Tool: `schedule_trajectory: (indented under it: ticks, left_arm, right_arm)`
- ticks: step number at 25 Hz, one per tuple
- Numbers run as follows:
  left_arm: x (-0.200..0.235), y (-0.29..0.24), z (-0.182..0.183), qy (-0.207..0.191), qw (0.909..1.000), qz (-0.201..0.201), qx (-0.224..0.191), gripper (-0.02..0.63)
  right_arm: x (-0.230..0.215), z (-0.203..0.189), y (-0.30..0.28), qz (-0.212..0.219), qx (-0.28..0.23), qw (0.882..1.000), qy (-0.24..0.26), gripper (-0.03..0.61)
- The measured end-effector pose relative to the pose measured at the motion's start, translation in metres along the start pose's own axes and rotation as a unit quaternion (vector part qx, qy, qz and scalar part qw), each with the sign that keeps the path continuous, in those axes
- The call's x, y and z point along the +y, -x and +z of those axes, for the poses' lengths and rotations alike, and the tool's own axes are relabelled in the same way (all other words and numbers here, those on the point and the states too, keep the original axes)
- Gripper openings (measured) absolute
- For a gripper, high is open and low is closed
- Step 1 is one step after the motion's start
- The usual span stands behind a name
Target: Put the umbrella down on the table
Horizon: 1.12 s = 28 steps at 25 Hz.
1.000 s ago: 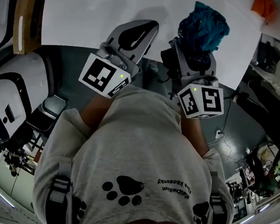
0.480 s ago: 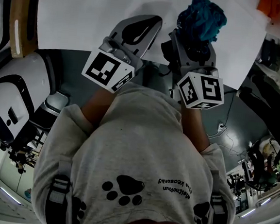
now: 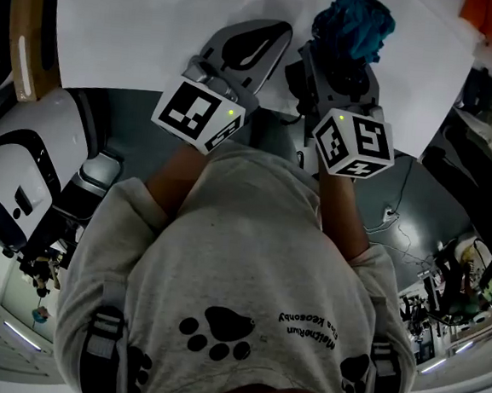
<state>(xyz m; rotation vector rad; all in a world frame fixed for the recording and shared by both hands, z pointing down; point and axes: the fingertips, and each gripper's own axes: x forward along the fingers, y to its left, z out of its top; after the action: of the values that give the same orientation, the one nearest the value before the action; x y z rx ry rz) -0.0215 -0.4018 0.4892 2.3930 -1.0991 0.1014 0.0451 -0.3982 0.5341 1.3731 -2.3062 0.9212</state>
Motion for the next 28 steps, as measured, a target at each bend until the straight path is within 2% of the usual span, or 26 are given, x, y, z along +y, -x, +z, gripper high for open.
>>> schedule_trajectory:
  ticks: [16,28]
  left_arm:
    - [0.021,-0.022,-0.012,0.011,0.9998,0.007,0.016,0.018]
    - [0.025,-0.042,-0.016,0.003,0.9995,0.003,0.033,0.018]
  right_arm:
    - [-0.018,-0.016,-0.039,-0.001,0.049,0.998,-0.032,0.279]
    - [-0.04,-0.024,-0.055,-0.012,0.086,0.993,-0.079,0.279]
